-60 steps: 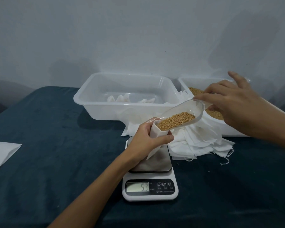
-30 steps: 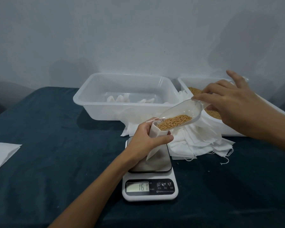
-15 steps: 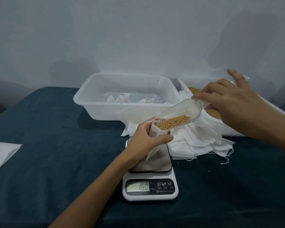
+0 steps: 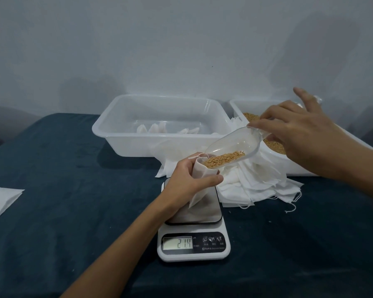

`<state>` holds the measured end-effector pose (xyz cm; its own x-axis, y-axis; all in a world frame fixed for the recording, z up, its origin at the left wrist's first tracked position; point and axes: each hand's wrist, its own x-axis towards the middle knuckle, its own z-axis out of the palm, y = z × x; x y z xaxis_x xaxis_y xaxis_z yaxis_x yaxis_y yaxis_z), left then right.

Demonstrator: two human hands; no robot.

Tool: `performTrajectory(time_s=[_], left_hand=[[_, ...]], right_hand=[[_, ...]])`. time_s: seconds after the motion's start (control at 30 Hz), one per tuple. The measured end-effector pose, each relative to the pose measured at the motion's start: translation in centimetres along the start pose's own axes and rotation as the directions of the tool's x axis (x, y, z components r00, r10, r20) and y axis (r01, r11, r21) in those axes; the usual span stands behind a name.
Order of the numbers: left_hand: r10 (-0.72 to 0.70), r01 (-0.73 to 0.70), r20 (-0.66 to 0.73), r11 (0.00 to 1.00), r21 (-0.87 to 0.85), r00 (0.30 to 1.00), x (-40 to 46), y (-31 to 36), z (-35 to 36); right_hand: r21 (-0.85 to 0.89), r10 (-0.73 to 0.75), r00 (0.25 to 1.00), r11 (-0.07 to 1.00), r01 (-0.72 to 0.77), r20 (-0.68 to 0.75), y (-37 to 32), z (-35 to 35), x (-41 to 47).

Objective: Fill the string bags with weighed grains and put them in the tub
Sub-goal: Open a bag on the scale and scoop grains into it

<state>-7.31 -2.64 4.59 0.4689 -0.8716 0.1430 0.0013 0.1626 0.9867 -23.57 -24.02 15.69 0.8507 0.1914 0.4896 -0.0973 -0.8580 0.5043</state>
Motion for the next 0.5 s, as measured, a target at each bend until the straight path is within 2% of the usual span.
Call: performTrajectory(time_s=[0.5], left_hand=[[-0.015, 0.015, -0.024, 1.000, -0.002, 1.000, -0.01, 0.12, 0.15]], right_hand=[[-0.011, 0.024, 0.999, 1.000, -0.023, 0.031, -0.12, -0.14, 0.09]])
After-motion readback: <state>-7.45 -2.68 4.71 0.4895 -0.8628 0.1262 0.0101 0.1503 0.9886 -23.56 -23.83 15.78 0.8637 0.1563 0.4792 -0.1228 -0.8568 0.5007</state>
